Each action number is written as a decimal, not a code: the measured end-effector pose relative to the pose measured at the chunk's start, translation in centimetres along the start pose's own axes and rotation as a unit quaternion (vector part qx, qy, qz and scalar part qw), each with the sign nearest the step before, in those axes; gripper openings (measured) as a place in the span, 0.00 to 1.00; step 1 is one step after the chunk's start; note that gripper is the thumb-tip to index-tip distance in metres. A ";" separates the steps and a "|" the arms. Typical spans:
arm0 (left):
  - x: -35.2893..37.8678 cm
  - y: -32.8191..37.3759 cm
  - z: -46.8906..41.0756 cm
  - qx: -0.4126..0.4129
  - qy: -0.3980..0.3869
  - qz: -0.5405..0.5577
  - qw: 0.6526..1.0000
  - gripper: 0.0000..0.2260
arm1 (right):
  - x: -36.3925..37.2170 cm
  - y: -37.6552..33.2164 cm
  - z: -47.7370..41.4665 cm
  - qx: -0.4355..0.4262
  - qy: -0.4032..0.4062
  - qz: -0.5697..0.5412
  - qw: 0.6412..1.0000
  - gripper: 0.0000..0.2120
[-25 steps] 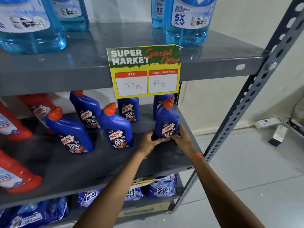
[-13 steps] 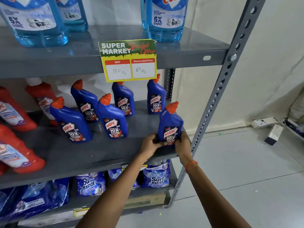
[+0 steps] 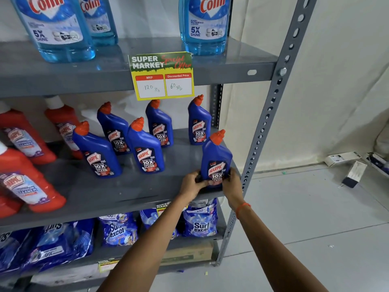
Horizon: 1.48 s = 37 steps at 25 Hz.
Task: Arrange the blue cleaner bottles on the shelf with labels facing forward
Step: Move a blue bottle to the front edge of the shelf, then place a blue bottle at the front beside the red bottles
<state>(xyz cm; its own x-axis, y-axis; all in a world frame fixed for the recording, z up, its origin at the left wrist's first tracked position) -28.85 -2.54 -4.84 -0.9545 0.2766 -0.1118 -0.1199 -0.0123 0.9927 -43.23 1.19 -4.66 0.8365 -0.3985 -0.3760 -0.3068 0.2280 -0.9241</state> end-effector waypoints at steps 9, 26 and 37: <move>-0.2 0.3 0.2 0.019 -0.018 -0.074 0.997 0.25 | 0.2 -1.0 1.7 0.046 0.103 -0.055 0.992 0.17; -21.3 -0.6 -1.6 -0.010 0.080 -0.039 0.996 0.22 | 19.2 -9.8 0.6 -0.053 -0.169 0.087 0.980 0.30; -17.4 -0.2 2.2 0.044 0.095 -0.069 0.992 0.19 | 13.9 -7.6 4.0 -0.074 -0.181 0.080 0.977 0.26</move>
<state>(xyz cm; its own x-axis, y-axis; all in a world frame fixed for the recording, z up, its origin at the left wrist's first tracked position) -11.66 -5.26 -2.96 -0.9662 0.0828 -0.2443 -0.2359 0.0996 0.9667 -27.49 -2.51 -2.58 0.8700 -0.0218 -0.4926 -0.4869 0.1200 -0.8652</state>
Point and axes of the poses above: each hand's wrist, its own z-axis away from the middle knuckle, its own x-axis out of the palm, y = z × x, the point moved 7 cm from there along -z, towards the middle knuckle, and after that the axes turned 9 degrees about z, right-handed, at the moved point
